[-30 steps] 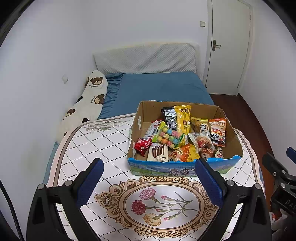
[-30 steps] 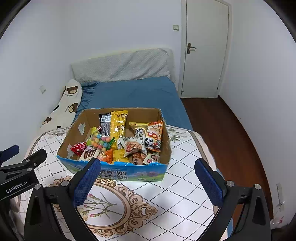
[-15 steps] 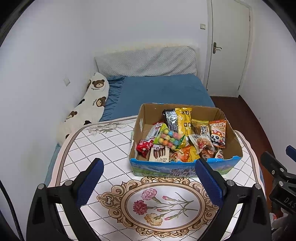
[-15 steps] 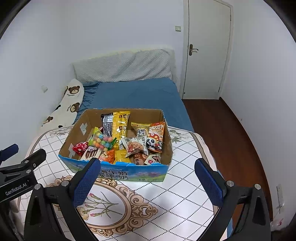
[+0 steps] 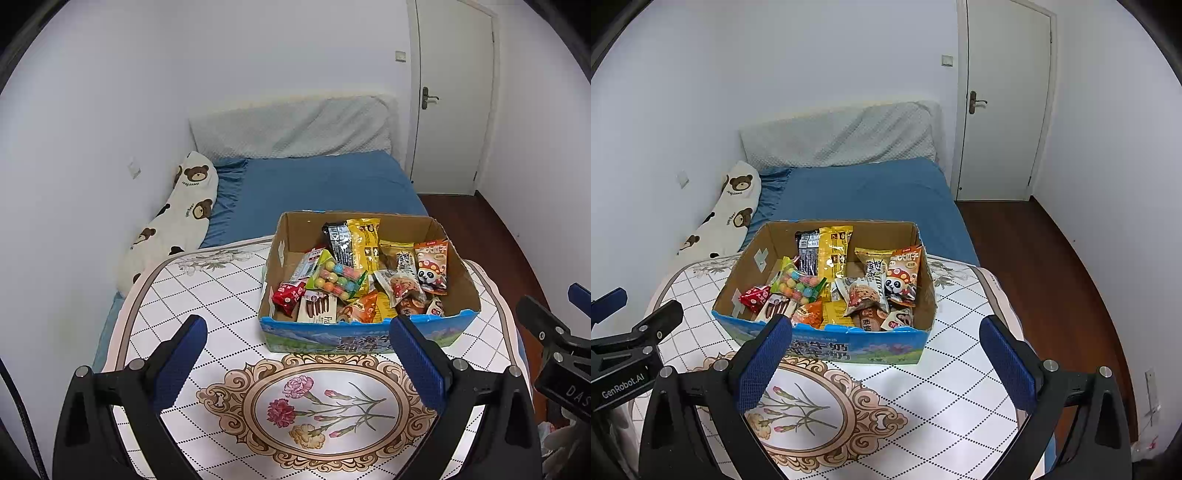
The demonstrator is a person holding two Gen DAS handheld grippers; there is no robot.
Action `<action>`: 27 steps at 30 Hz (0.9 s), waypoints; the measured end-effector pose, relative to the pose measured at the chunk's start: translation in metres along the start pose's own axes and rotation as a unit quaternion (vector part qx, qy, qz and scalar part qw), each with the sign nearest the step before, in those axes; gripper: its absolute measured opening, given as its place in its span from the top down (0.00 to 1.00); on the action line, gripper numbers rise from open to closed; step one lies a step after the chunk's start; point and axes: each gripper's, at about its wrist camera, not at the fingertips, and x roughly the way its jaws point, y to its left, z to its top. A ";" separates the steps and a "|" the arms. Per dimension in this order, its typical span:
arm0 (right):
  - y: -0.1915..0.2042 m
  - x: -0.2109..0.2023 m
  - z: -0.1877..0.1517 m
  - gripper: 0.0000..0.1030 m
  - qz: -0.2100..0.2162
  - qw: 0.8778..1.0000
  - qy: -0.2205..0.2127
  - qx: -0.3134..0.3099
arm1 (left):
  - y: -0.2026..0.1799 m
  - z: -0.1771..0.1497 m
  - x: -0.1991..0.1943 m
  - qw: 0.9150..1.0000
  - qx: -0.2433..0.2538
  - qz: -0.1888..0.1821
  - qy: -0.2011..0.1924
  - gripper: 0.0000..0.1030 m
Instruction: Organize snacks
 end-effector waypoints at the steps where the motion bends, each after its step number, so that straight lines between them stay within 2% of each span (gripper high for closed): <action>1: 0.001 -0.001 0.000 0.00 0.000 1.000 -0.001 -0.001 | 0.000 0.000 0.000 1.000 0.000 0.000 0.000 0.02; 27: 0.002 -0.006 0.001 0.00 0.004 1.000 0.000 0.000 | 0.001 0.000 -0.003 1.000 -0.001 -0.002 0.001 0.02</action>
